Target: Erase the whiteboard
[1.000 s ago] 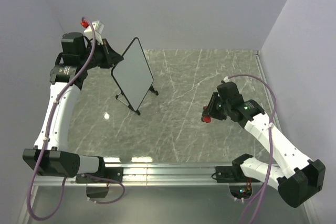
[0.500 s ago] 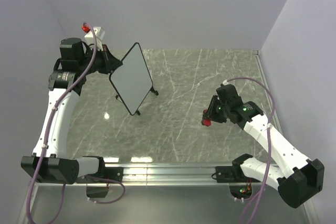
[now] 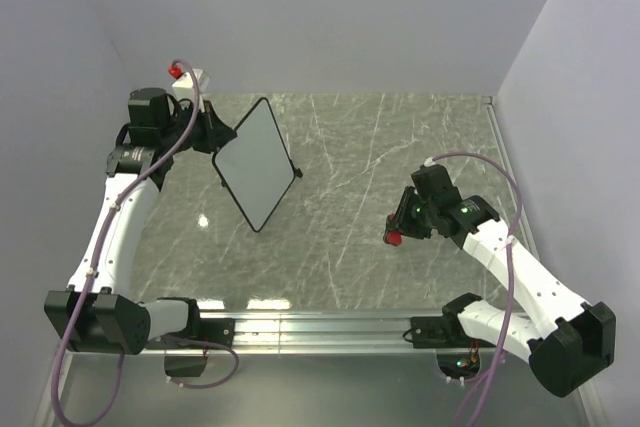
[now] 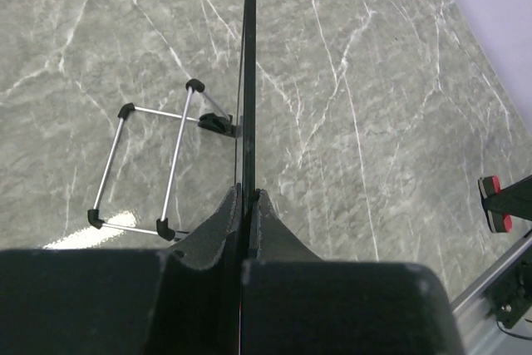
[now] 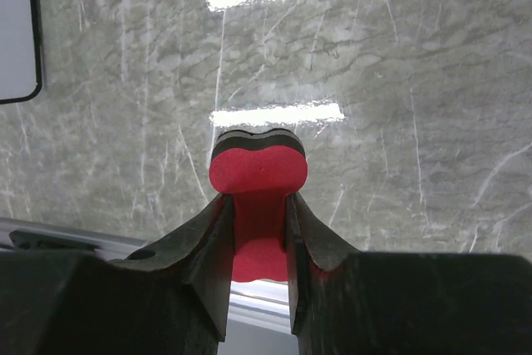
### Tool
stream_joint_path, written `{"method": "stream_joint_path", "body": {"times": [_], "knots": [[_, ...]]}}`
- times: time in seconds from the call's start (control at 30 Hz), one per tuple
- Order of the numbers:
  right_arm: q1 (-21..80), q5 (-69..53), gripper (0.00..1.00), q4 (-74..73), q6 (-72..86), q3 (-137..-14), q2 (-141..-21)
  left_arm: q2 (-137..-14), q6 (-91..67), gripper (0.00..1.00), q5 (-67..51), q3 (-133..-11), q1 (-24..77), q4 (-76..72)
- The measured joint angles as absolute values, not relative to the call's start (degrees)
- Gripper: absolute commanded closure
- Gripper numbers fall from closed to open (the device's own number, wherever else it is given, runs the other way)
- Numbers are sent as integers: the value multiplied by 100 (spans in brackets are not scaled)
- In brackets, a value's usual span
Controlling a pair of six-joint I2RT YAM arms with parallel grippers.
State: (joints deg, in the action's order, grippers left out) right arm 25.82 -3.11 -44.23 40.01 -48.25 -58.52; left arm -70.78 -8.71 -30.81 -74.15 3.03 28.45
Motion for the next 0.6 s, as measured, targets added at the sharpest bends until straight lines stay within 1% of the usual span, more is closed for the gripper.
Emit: {"method": "stream_joint_path", "body": {"times": [0.23, 0.5, 0.6], "knots": [[2582, -309, 100, -4451, 4084, -4825, -5852, -7091, -897, 99, -3146, -7585, 301, 2751], [2582, -309, 100, -4471, 4130, -4825, -5874, -7404, -1083, 100, -3750, -8906, 283, 2523], [2582, -316, 100, -4473, 4152, -4825, -5885, -7524, -1076, 99, -4036, -9205, 281, 2443]]}}
